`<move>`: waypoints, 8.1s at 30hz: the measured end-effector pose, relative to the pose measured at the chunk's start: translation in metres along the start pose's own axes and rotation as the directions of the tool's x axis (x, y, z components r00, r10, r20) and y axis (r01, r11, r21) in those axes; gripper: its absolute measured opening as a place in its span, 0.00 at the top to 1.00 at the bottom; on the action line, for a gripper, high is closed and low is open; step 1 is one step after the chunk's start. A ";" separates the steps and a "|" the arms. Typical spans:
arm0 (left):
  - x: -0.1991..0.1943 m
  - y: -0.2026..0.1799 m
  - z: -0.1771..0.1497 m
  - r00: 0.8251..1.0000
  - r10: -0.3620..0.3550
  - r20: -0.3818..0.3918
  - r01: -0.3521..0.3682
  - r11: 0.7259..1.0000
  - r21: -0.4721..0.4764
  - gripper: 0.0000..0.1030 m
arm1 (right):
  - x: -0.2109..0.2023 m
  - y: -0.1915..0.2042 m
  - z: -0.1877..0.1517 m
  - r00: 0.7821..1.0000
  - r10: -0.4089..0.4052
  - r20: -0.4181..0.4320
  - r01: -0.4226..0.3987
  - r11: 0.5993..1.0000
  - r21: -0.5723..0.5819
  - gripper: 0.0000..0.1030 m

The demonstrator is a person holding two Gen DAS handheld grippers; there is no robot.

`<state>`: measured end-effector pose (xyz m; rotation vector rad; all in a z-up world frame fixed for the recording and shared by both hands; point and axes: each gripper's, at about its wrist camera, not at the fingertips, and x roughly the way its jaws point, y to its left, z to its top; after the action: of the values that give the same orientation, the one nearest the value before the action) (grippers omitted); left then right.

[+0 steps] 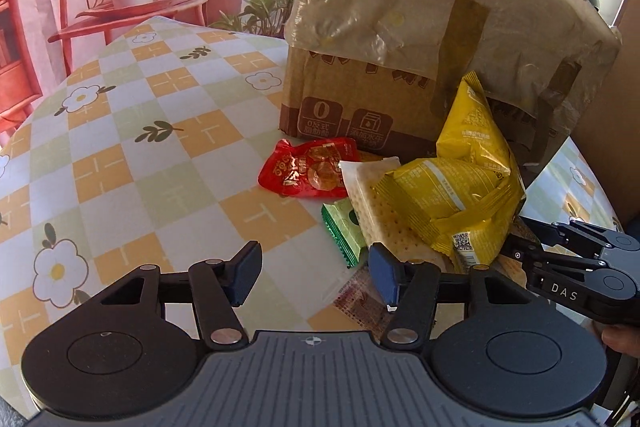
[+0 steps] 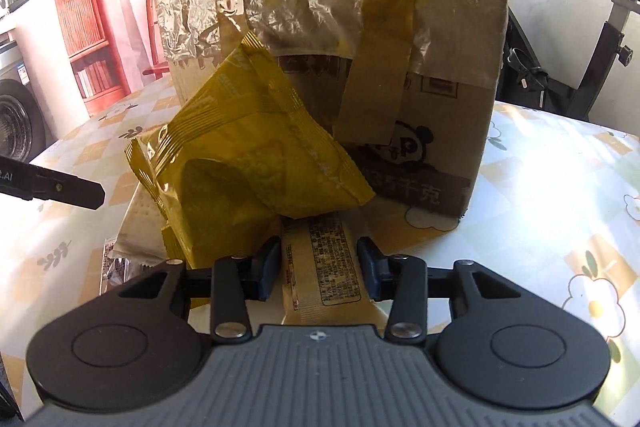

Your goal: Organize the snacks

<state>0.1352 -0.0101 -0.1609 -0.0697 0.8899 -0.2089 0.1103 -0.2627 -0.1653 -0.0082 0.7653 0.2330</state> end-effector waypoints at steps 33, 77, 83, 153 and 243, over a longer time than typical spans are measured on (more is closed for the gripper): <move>0.017 -0.029 -0.026 0.985 0.127 -0.119 -0.112 0.985 0.129 0.23 | -0.003 0.009 -0.012 0.996 -0.081 0.044 0.081 0.997 -0.004 0.62; -0.012 -0.020 -0.010 0.989 0.124 0.081 -0.127 0.991 0.033 0.61 | -0.022 0.004 -0.013 0.988 -0.150 -0.030 0.150 0.988 0.018 0.62; -0.020 -0.021 0.004 0.982 0.115 0.149 -0.121 0.992 0.032 0.61 | -0.051 -0.016 -0.008 0.978 -0.208 0.021 0.205 0.972 0.116 0.63; -0.108 0.016 0.135 0.949 -0.024 0.313 0.025 1.000 0.002 0.34 | -0.106 0.016 0.142 0.951 -0.093 0.294 0.059 0.991 0.123 0.28; 0.041 -0.078 -0.004 0.999 -0.033 0.012 0.030 0.976 0.218 0.53 | -0.060 -0.016 0.002 0.984 -0.178 0.031 0.163 0.948 0.274 0.27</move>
<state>0.1454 -0.0952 -0.1828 0.1186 0.8458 -0.3338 0.0729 -0.2900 -0.1242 0.1902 0.7315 -0.0378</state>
